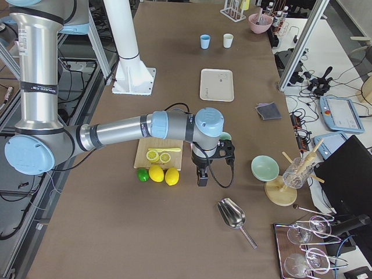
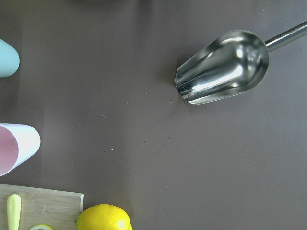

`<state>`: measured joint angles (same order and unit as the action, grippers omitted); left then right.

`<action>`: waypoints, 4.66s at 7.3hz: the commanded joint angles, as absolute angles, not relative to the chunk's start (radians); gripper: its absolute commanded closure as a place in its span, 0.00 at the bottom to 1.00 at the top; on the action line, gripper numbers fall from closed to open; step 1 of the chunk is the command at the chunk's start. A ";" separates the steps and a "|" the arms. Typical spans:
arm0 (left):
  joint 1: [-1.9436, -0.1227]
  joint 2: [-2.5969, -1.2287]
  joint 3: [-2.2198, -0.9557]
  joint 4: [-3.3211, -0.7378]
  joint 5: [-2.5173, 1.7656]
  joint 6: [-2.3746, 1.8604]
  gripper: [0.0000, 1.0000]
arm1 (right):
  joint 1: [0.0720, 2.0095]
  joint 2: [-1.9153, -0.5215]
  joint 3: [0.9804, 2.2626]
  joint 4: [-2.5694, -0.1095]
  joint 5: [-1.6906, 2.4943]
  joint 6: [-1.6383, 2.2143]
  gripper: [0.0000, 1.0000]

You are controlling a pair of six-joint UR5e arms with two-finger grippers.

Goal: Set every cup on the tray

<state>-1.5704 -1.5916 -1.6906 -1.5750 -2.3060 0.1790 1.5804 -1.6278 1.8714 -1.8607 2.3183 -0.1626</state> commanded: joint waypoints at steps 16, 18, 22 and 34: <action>-1.314 -1.873 -1.378 -2.067 -2.367 -0.403 0.02 | 1.320 -1.433 1.821 -1.470 2.280 0.515 0.00; -1.208 -1.934 -1.278 -2.234 -2.329 -0.593 0.03 | 1.287 -1.427 1.825 -1.468 2.252 0.531 0.00; -1.106 -1.942 -1.269 -2.298 -2.253 -0.652 0.21 | 1.279 -1.428 1.825 -1.468 2.240 0.532 0.00; -0.793 -2.285 -1.316 -2.121 -1.995 -1.063 1.00 | 1.279 -1.439 1.827 -1.468 2.238 0.532 0.00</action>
